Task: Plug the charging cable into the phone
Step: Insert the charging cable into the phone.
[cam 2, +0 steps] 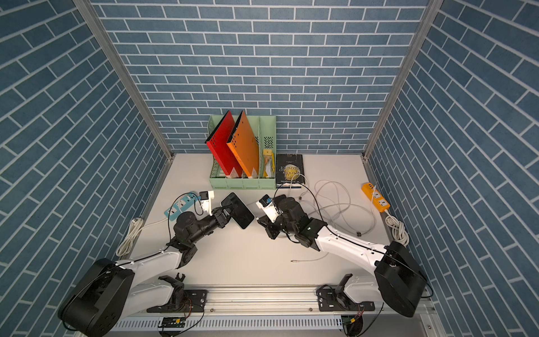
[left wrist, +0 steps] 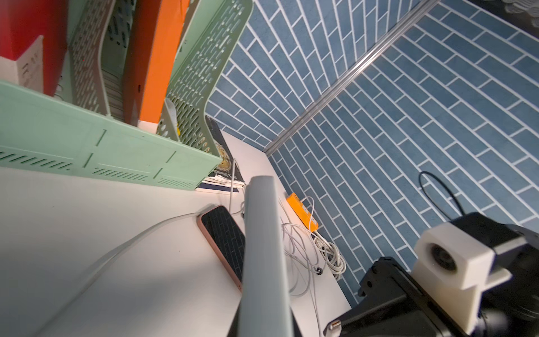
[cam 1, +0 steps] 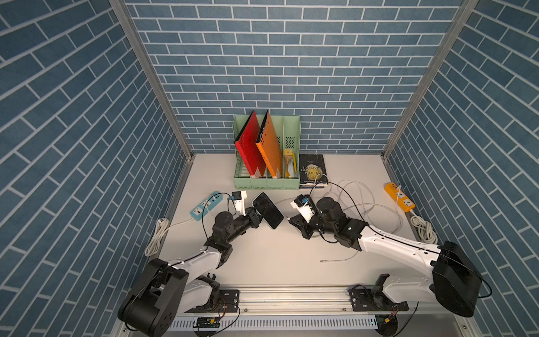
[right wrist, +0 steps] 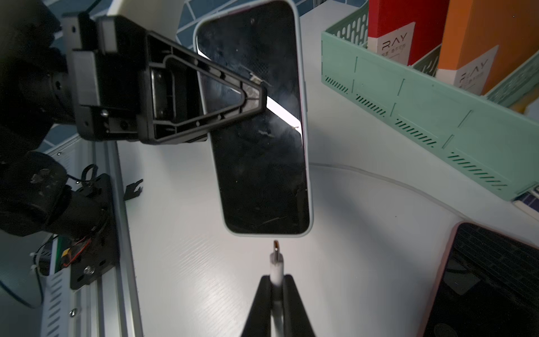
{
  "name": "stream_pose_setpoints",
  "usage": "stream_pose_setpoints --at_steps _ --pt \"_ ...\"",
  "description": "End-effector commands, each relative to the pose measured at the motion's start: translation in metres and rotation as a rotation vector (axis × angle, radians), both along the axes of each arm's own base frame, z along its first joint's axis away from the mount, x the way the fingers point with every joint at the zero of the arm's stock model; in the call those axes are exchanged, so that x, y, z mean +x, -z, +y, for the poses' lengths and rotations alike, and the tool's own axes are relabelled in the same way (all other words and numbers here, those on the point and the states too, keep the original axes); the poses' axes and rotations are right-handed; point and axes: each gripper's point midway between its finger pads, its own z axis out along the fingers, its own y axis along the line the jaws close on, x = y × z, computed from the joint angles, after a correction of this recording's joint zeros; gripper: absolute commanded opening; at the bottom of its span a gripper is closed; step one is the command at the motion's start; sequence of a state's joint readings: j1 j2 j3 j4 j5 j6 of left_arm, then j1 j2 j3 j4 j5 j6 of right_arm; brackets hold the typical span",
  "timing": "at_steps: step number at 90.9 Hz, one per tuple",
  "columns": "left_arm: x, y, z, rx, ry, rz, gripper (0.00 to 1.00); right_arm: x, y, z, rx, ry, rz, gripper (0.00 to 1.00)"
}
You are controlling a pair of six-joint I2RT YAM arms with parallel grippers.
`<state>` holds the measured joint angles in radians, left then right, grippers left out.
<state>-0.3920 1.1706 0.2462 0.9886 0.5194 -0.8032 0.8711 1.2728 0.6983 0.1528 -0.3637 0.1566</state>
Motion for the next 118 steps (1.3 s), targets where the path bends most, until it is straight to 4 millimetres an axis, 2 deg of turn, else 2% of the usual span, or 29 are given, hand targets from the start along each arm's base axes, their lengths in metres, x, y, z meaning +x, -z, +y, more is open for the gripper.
stream_pose_setpoints --at_steps 1,18,33,50,66,78,97,118 --pt "-0.023 -0.054 -0.009 -0.067 0.115 -0.208 0.0 -0.035 -0.024 0.007 0.179 -0.17 0.082 0.0" --pt "-0.041 -0.073 -0.018 -0.08 0.227 -0.275 0.0 -0.075 -0.028 -0.002 0.304 -0.328 0.185 0.0" --pt "-0.052 -0.081 -0.02 -0.131 0.304 -0.294 0.0 -0.086 -0.026 -0.005 0.344 -0.372 0.229 0.0" --pt "-0.072 -0.092 -0.023 -0.214 0.426 -0.319 0.0 -0.085 -0.029 -0.003 0.361 -0.397 0.256 0.0" --pt "-0.078 -0.095 -0.021 -0.266 0.472 -0.304 0.0 -0.081 -0.025 -0.007 0.356 -0.397 0.264 0.0" --pt "-0.078 -0.093 -0.022 -0.294 0.505 -0.268 0.0 -0.077 -0.021 -0.012 0.36 -0.384 0.269 0.0" --pt "-0.068 -0.083 -0.023 -0.312 0.504 -0.209 0.0 -0.073 -0.016 -0.009 0.351 -0.381 0.281 0.0" --pt "-0.065 -0.082 -0.023 -0.316 0.498 -0.199 0.0 -0.075 -0.007 -0.008 0.337 -0.399 0.316 0.0"
